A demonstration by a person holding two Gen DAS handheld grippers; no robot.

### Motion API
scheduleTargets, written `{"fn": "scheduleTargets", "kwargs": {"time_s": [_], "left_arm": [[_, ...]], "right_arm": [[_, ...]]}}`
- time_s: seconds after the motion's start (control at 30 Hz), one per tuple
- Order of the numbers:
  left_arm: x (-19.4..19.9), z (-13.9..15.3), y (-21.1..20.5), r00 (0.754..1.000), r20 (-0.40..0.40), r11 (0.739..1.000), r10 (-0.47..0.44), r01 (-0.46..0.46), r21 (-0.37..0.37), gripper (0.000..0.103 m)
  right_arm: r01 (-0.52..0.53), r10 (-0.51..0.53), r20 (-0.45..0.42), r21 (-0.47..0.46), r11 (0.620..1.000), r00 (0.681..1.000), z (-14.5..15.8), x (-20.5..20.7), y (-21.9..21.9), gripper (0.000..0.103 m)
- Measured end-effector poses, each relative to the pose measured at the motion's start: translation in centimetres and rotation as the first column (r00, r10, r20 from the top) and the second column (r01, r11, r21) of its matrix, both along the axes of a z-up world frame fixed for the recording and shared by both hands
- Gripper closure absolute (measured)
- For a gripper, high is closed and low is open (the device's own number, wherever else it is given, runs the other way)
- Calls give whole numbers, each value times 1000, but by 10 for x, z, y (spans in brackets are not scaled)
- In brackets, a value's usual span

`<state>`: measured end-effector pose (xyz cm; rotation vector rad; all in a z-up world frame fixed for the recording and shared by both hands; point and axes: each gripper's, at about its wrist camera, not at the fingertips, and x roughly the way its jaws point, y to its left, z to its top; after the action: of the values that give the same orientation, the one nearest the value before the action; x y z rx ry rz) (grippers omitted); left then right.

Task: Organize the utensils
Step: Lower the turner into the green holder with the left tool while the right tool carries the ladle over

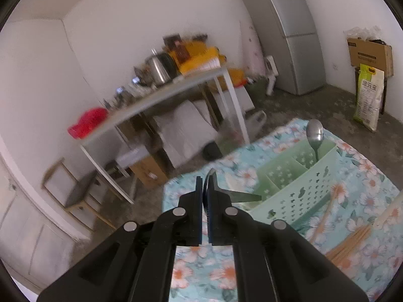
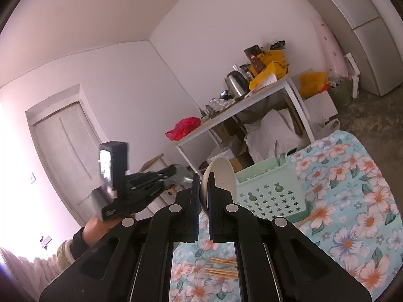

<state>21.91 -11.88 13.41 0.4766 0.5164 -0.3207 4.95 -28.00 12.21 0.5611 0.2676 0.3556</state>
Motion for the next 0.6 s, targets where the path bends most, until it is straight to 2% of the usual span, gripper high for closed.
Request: {"fn": "scheduleTargets", "kwargs": {"time_s": [0.1,0.17,0.23,0.43,0.6], "left_arm": [[9,-6,-4,997,-71,997,-18,13,-71,99],[16,-11,-4,990,-131,984,-58,34,-173,97],[20,-16,-5,983,-165,971,-83,42,-237,96],[21,-18,-6,978,-168,938,-120,56,-342,96],[15,-16,6,980,-156,918,-124,54,-393,96]], "right_arm": [[5,-5,4,6,1000,1000,-1,-1,-2,99],[6,-6,2,12,1000,1000,-3,-2,-4,99],[11,-10,-3,12,1000,1000,-3,-2,-5,99],[13,-13,-13,11,1000,1000,-2,-1,-5,99],[11,-11,-15,18,1000,1000,1,2,-5,99]]}}
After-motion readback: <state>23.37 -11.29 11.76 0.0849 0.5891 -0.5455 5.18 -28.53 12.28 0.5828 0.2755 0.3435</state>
